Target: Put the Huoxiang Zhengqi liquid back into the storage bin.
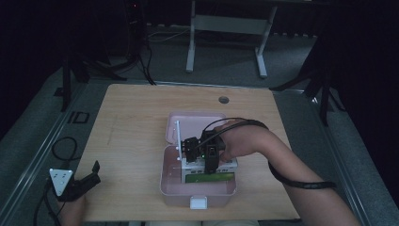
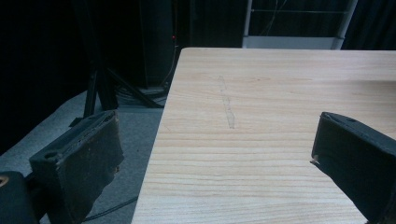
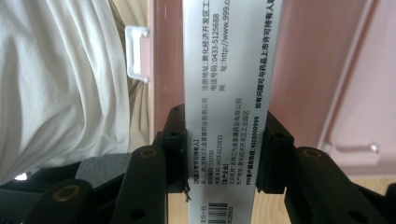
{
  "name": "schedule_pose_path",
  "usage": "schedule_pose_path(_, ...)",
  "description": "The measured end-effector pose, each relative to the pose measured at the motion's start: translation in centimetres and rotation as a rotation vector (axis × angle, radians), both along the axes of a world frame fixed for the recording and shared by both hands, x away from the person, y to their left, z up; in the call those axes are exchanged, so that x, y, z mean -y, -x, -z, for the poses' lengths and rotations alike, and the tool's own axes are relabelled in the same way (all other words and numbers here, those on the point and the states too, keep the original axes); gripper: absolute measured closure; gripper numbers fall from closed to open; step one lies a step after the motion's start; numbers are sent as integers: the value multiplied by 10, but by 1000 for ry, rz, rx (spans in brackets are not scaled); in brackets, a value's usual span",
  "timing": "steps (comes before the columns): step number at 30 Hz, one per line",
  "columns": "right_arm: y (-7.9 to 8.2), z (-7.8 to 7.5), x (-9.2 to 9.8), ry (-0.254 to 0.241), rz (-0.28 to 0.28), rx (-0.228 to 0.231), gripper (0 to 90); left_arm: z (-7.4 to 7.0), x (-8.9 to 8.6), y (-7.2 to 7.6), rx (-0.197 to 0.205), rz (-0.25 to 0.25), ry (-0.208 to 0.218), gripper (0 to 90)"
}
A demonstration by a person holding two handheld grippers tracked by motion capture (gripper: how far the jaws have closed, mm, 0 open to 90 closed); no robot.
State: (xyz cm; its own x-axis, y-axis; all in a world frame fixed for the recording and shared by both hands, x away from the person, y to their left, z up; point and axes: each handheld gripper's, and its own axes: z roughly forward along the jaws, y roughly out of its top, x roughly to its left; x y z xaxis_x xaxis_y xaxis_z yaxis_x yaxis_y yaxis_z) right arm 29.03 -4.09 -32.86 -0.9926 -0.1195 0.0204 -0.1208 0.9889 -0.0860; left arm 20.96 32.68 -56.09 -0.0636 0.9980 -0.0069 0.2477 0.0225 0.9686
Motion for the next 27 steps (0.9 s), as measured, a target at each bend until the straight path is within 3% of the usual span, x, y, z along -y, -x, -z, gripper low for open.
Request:
schedule_pose_path(11, -1, 40, -7, 19, 8, -18, 619, 0, 0, 0, -2, 2, -2, 21)
schedule_pose_path(15, -2, 53, -7, 11, 14, 0, 619, 0, 1, -1, -5, -1, -7, 21)
schedule_pose_path(27, -5, 95, -4, 25, 32, -46, 619, 0, 1, -1, -2, 2, -8, 21)
